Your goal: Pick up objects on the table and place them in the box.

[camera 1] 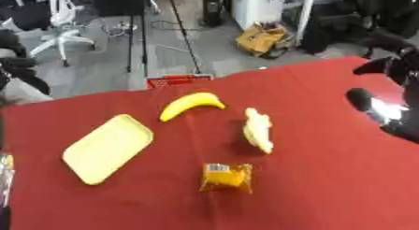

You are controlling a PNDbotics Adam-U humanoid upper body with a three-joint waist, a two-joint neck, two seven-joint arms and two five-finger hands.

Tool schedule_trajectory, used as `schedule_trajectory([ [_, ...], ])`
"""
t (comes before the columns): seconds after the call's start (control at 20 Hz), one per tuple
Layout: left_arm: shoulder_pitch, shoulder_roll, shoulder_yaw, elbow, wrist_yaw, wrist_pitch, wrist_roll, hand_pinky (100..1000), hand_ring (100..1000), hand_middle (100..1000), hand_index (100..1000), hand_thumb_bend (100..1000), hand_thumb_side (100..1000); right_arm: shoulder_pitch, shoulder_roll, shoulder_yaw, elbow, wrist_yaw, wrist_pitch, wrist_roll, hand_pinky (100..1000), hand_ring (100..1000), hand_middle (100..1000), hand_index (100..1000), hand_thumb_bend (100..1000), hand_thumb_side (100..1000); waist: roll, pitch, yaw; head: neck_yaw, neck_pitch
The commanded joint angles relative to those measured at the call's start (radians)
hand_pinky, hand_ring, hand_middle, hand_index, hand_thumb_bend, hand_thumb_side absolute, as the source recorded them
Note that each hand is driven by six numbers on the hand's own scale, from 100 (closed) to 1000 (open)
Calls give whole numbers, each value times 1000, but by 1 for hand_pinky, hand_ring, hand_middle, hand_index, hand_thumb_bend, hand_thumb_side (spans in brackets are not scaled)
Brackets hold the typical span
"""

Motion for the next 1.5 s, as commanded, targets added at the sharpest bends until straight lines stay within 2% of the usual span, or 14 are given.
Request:
schedule_trajectory([
  [0.05, -6, 30, -6, -9, 8, -2, -10, 626, 620, 759, 832, 645, 1000, -49, -89, 51, 29, 3, -7, 74, 744, 648, 843, 945, 708, 536, -21, -18, 3, -8, 3],
  [0.15, -6, 31, -9, -7, 8, -2, -14, 626, 620, 759, 833, 645, 1000, -89, -121, 92, 67, 6, -15, 136, 745, 649, 843, 949, 705, 525, -22, -19, 7, -12, 5],
  [0.35, -7, 33, -12, -5, 9, -3, -18, 626, 620, 759, 833, 644, 1000, -143, -145, 146, 134, 16, -37, 230, 748, 652, 844, 948, 695, 496, -22, -20, 11, -17, 8],
  [0.4, -7, 32, -14, -5, 10, -3, -19, 626, 620, 759, 833, 644, 1000, -165, -147, 174, 164, 26, -43, 270, 747, 651, 843, 929, 690, 479, -23, -20, 14, -19, 10],
  [0.55, -6, 32, -18, -2, 13, -4, -24, 626, 620, 759, 833, 644, 1000, -223, -127, 221, 260, 56, -66, 357, 747, 651, 840, 916, 686, 463, -23, -21, 17, -19, 11],
  [0.65, -5, 32, -18, -1, 13, -4, -25, 626, 620, 759, 833, 643, 1000, -241, -116, 230, 301, 72, -87, 381, 752, 659, 841, 918, 687, 442, -22, -21, 17, -19, 11],
  [0.8, -4, 30, -19, -1, 15, -5, -26, 626, 620, 759, 833, 643, 1000, -298, -74, 276, 404, 138, -113, 493, 758, 672, 843, 916, 680, 411, -19, -26, 22, -25, 16],
  [0.95, -2, 29, -20, 1, 17, -4, -27, 626, 619, 759, 833, 643, 1000, -340, -29, 290, 496, 194, -140, 577, 758, 674, 841, 913, 677, 400, -17, -28, 22, -27, 18],
  [1.2, 0, 26, -23, 3, 20, -6, -31, 626, 619, 759, 833, 641, 1000, -393, 39, 306, 595, 263, -184, 631, 759, 677, 839, 910, 668, 397, -14, -31, 22, -32, 21],
  [1.5, 1, 24, -24, 4, 22, -6, -33, 626, 619, 760, 833, 639, 1000, -419, 91, 329, 641, 304, -227, 650, 758, 679, 837, 908, 661, 395, -11, -33, 26, -38, 24],
])
